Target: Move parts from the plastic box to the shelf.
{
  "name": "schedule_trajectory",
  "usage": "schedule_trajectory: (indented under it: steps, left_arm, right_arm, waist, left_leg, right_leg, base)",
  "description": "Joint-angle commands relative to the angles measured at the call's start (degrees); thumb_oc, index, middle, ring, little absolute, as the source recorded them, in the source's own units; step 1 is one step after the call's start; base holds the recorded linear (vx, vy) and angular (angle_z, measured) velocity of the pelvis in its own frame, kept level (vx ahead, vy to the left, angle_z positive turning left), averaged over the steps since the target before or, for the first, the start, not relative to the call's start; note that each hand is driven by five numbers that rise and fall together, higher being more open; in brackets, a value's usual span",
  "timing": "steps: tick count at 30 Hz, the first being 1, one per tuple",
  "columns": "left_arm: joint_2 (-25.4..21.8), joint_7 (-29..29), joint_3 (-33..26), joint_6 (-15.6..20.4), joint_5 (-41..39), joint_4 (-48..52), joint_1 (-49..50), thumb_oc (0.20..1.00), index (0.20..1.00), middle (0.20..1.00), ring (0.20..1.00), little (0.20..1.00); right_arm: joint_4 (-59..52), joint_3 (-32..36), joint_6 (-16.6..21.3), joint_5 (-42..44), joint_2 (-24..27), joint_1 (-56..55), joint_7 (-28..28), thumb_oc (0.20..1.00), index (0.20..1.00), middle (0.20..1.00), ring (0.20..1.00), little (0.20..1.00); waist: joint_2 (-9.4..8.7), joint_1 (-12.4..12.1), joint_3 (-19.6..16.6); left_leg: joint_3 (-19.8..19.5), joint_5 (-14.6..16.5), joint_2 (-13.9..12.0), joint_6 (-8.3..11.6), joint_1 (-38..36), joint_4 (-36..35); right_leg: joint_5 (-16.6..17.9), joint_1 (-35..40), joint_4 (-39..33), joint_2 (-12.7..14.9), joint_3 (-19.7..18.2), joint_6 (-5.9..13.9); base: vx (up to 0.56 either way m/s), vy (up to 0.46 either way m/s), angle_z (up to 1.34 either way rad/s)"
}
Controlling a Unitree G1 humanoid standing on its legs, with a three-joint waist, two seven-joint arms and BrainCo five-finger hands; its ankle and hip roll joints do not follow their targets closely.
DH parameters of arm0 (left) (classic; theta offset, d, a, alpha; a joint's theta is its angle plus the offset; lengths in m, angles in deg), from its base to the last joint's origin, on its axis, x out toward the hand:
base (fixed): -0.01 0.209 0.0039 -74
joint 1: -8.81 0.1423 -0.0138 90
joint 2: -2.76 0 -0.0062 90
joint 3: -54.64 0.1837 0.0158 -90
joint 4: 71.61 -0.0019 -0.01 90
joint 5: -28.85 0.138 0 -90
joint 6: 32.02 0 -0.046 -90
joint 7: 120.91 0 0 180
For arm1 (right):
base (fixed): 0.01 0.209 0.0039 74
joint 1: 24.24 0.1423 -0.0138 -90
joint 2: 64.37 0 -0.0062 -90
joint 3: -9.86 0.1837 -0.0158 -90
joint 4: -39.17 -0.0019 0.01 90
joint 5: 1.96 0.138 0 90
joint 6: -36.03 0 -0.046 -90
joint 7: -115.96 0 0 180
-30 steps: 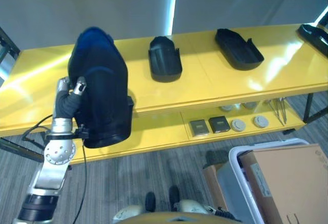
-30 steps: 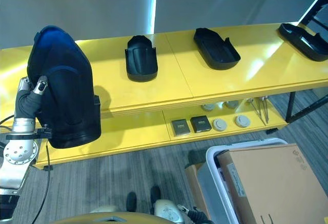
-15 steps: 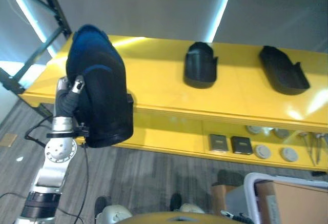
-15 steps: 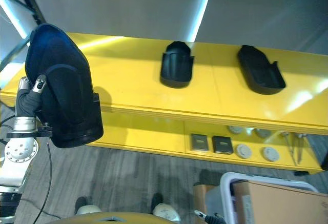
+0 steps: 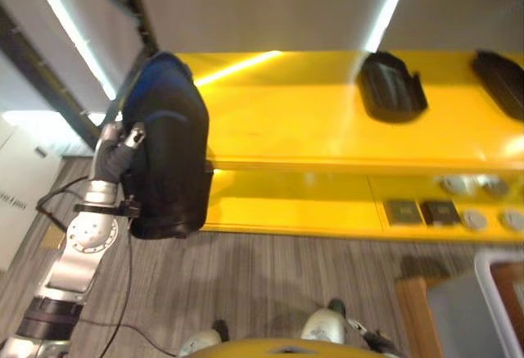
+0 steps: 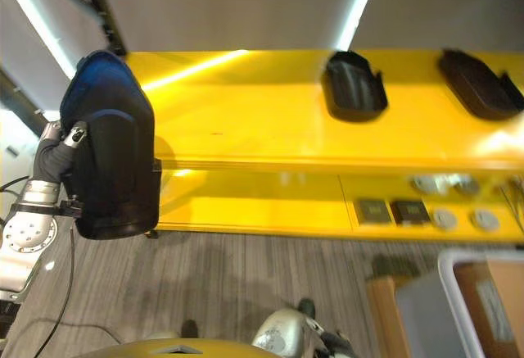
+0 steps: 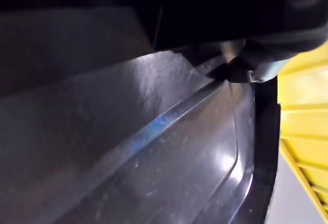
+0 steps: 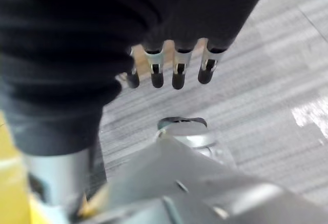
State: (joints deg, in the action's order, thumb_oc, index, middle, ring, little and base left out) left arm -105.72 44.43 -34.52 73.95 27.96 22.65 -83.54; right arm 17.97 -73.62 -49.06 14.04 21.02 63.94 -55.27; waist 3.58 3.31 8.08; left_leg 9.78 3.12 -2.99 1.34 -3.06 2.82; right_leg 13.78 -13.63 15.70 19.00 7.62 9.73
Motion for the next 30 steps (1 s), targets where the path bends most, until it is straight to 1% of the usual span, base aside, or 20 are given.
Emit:
schedule_trajectory:
  steps: [1, 3, 4, 6, 9, 11, 12, 13, 14, 15, 17, 18, 19, 20, 21, 22, 24, 26, 29, 30]
  left_arm:
    - [-1.3, -1.46, -3.63, 2.78, -0.71, 4.74, -4.09, 0.2, 0.2, 0.2, 0.2, 0.2]
    - [-0.59, -1.86, -4.06, 2.77, -1.04, 4.18, -4.15, 0.2, 0.2, 0.2, 0.2, 0.2]
    - [0.32, -2.88, -5.07, 2.49, -1.4, 3.19, -4.38, 0.2, 0.2, 0.2, 0.2, 0.2]
    - [0.94, -2.65, -4.81, 2.4, -2.56, 0.78, -5.01, 0.2, 0.2, 0.2, 0.2, 0.2]
    - [1.69, -2.39, -5.43, 2.26, -3.94, -0.16, -4.85, 0.2, 0.2, 0.2, 0.2, 0.2]
    - [2.61, -2.64, -6.25, 2.12, -5.45, -1.53, -5.37, 0.2, 0.2, 0.2, 0.2, 0.2]
    - [2.85, -2.9, -6.32, 2.18, -5.77, -2.17, -6.03, 0.2, 0.2, 0.2, 0.2, 0.2]
    - [2.97, -3.15, -6.14, 2.27, -6.37, -3.3, -6.98, 0.2, 0.2, 0.2, 0.2, 0.2]
    - [3.09, -4.05, -5.89, 1.86, -7.1, -4.92, -9.52, 0.2, 0.2, 0.2, 0.2, 0.2]
    - [2.79, -4.6, -5.21, 1.68, -7.81, -6.86, -11.81, 0.2, 0.2, 0.2, 0.2, 0.2]
    - [1.24, -4.98, -3.27, 1.2, -7.81, -9.19, -15.86, 0.2, 0.2, 0.2, 0.2, 0.2]
    - [1.23, -4.99, -3.25, 1.22, -7.81, -9.22, -15.89, 0.2, 0.2, 0.2, 0.2, 0.2]
    - [0.02, -5.71, -2.94, 0.85, -8.27, -11.15, -18.12, 0.2, 0.2, 0.2, 0.2, 0.2]
    - [-0.04, -5.71, -2.84, 0.93, -8.33, -11.32, -18.3, 0.2, 0.2, 0.2, 0.2, 0.2]
    - [-0.81, -5.43, -2.92, 0.55, -8.69, -12.52, -18.9, 0.2, 0.2, 0.2, 0.2, 0.2]
    - [-3.27, -5.43, -3.03, -0.49, -7.56, -14.6, -20.34, 0.2, 0.2, 0.2, 0.2, 0.2]
    - [-4.23, -5.65, -3.03, -0.37, -7.6, -15.18, -21.15, 0.2, 0.2, 0.2, 0.2, 0.2]
    - [-7.76, -6.92, -2.77, -0.38, -8.08, -17.53, -24.94, 0.2, 0.2, 0.2, 0.2, 0.2]
    - [-10.18, -7.24, -2.35, -0.36, -10.28, -21.47, -28.4, 0.2, 0.2, 0.2, 0.2, 0.2]
    - [-11.72, -7.05, -1.91, -0.05, -13.69, -24.44, -31.01, 0.2, 0.2, 0.2, 0.2, 0.2]
  right_arm:
    - [3.74, -5.31, 0.93, -1.39, -0.5, -0.01, -0.19, 1.0, 1.0, 1.0, 1.0, 1.0]
    - [4.08, -5.85, 0.8, -1.93, -0.59, -0.1, -0.16, 1.0, 1.0, 1.0, 1.0, 1.0]
    - [5.19, -6.41, 0.27, -2.96, -0.95, -0.52, -0.34, 1.0, 1.0, 1.0, 1.0, 1.0]
    - [6.25, -8.52, -0.2, -4.82, -1.16, -1.36, -1.43, 1.0, 1.0, 1.0, 1.0, 1.0]
    - [6.81, -9.89, -0.64, -7.16, -0.64, -1.86, -1.42, 1.0, 1.0, 1.0, 1.0, 1.0]
    - [5.7, -9.86, -0.37, -7.44, 0.81, -2.15, -1.42, 1.0, 1.0, 1.0, 1.0, 1.0]
    - [5.6, -9.85, -0.33, -7.42, 1.38, -2.07, -1.55, 1.0, 1.0, 1.0, 1.0, 1.0]
    - [5.56, -9.9, -0.29, -7.6, 2.49, -1.8, -1.54, 1.0, 1.0, 1.0, 1.0, 1.0]
    - [5.4, -9.65, -0.23, -7.86, 3.35, -1.76, -1.66, 1.0, 1.0, 1.0, 1.0, 1.0]
    - [5.43, -9.63, -0.53, -8.07, 3.9, -1.63, -1.72, 1.0, 1.0, 1.0, 1.0, 1.0]
    - [5.72, -9.94, -0.85, -8.2, 5.29, -0.35, -1.32, 1.0, 1.0, 1.0, 1.0, 1.0]
    - [5.72, -9.93, -0.84, -8.2, 5.28, -0.34, -1.32, 1.0, 1.0, 1.0, 1.0, 1.0]
    - [5.03, -9.27, -0.24, -6.32, 5.67, -0.25, -1.38, 1.0, 1.0, 1.0, 1.0, 1.0]
    - [5.01, -9.23, -0.25, -6.29, 5.64, -0.23, -1.39, 1.0, 1.0, 1.0, 1.0, 1.0]
    - [4.97, -8.56, -0.04, -5.0, 5.43, -0.44, -1.58, 1.0, 1.0, 1.0, 1.0, 1.0]
    - [5.71, -7.24, -0.01, -3.32, 5.28, -0.53, -1.68, 1.0, 1.0, 1.0, 1.0, 1.0]
    - [5.9, -7.23, 0.08, -3.17, 5.17, -0.11, -1.67, 1.0, 1.0, 1.0, 1.0, 1.0]
    - [6.35, -8.92, -0.34, -3.91, 4.57, 1.02, -2.71, 1.0, 1.0, 1.0, 1.0, 1.0]
    - [6.86, -10.76, -0.98, -5.73, 4.43, 1.32, -3.08, 1.0, 1.0, 1.0, 1.0, 1.0]
    - [7.46, -11.36, -1.33, -6.11, 4.25, 1.4, -3.24, 1.0, 1.0, 1.0, 1.0, 1.0]
  waist:
    - [-1.83, 2.3, -1.33]
    - [-2.14, 2.19, -1.35]
    - [-2.73, 2.28, -1.6]
    - [-3.42, 2.44, -2.15]
    - [-3.32, 2.34, -2.93]
    - [-3.16, 3.11, -2.83]
    - [-3.01, 3.19, -2.38]
    - [-2.92, 2.91, -1.45]
    - [-3.39, 3.45, -1.0]
    - [-3.52, 3.77, -0.85]
    - [-3.34, 3.03, 0.07]
    - [-3.35, 3.03, 0.03]
    - [-3.29, 3.12, 0.68]
    - [-3.32, 3.06, 0.66]
    - [-2.98, 3.85, 0.59]
    - [-2.5, 4.81, 0.96]
    - [-2.52, 4.42, 1.47]
    - [-2.45, 5.05, 3.75]
    - [-2.21, 5.23, 4.98]
    - [-1.98, 5.37, 5.84]
  left_leg:
    - [-1.43, -1.55, -3.57, 3.3, -1.58, -2.97]
    - [-0.33, -1.23, -3.47, 3.35, -2.53, -3.75]
    - [0.53, -1.06, -3.97, 3.72, -3.31, -4.19]
    - [0.59, -2.02, -5.15, 4.49, -3.4, -4.83]
    - [0.57, -2.47, -6.3, 5.21, -3.83, -4.91]
    - [0.29, -2.62, -7.25, 5.59, -3.81, -2.23]
    - [-0.49, -2.73, -7.33, 5.71, -3.16, -0.31]
    - [-2.67, -2.69, -6.62, 5.72, -2.11, 2.45]
    - [-3.27, -3.07, -5.59, 5.63, 0.34, 2.85]
    - [-2.84, -3.5, -5.85, 5.5, 1.44, 1.17]
    - [-4.98, -6.09, -6.01, 5.65, 5.85, -2.01]
    - [-5.0, -6.1, -6.0, 5.65, 5.91, -2.02]
    - [-7.33, -6.66, -5.4, 5.67, 8.17, -2.17]
    - [-7.31, -6.57, -5.39, 5.65, 8.32, -2.03]
    - [-6.22, -6.28, -5.81, 5.57, 7.59, -2.58]
    - [-4.18, -6.02, -5.82, 5.42, 7.25, -3.01]
    - [-3.35, -5.91, -5.64, 5.24, 7.23, -3.05]
    - [-0.87, -6.18, -5.01, 4.7, 8.17, -3.69]
    - [0.2, -6.78, -4.66, 4.52, 9.08, -4.75]
    - [0.44, -7.14, -4.34, 4.4, 9.57, -5.27]
  right_leg:
    - [-9.12, 6.16, -5.96, -7.87, -0.79, 0.49]
    - [-8.58, 6.47, -8.79, -7.77, 0.52, 0.37]
    - [-8.21, 6.13, -10.85, -7.82, 1.84, 0.75]
    - [-9.25, 7.81, -12.55, -9.43, -0.37, 0.15]
    - [-10.4, 8.68, -12.71, -10.4, 0.34, -0.56]
    - [-11.75, 8.71, -11.49, -11.51, -0.02, -1.65]
    - [-12.04, 8.69, -11.18, -11.84, -0.21, -2.04]
    - [-12.25, 8.84, -10.74, -12.1, -0.65, -2.33]
    - [-12.14, 8.65, -10.61, -11.76, -0.43, -2.5]
    - [-12.41, 8.27, -10.62, -11.48, -0.31, -2.24]
    - [-12.4, 7.26, -10.55, -11.28, -1.21, -2.04]
    - [-12.41, 7.19, -10.52, -11.26, -1.19, -2.03]
    - [-12.26, 6.68, -10.78, -11.34, -2.4, -1.95]
    - [-12.28, 6.56, -10.72, -11.32, -2.43, -1.94]
    - [-12.16, 6.26, -10.77, -11.78, -3.24, -1.92]
    - [-11.39, 5.63, -11.81, -11.72, -4.93, -1.44]
    - [-10.96, 4.96, -11.94, -11.73, -6.06, -1.3]
    - [-9.57, 1.43, -11.67, -11.28, -8.5, -0.88]
    - [-9.02, -0.84, -11.33, -10.94, -9.3, -0.58]
    - [-8.66, -1.93, -11.48, -10.63, -9.56, -0.38]
  base:
    - [0.11, 0.05, -0.36]
    - [0.08, -0.043, -0.14]
    - [0.08, -0.151, -0.33]
    - [0.1, -0.221, -0.13]
    - [0.1, -0.154, 0.03]
    - [0.09, -0.139, -0.03]
    - [0.05, -0.12, 0.0]
    - [0.01, -0.111, -0.04]
    - [-0.01, -0.078, 0.01]
    - [-0.03, -0.027, 0.08]
    - [-0.04, 0.04, 0.16]
    - [0.0, 0.057, 0.08]
    - [0.02, 0.036, -0.07]
    - [0.04, 0.061, -0.16]
    - [0.05, 0.122, -0.47]
    - [0.04, 0.161, -0.47]
    - [-0.02, 0.116, -0.67]
    - [-0.12, 0.175, -0.87]
    - [-0.06, 0.111, -0.3]
    - [0.0, 0.069, -0.23]
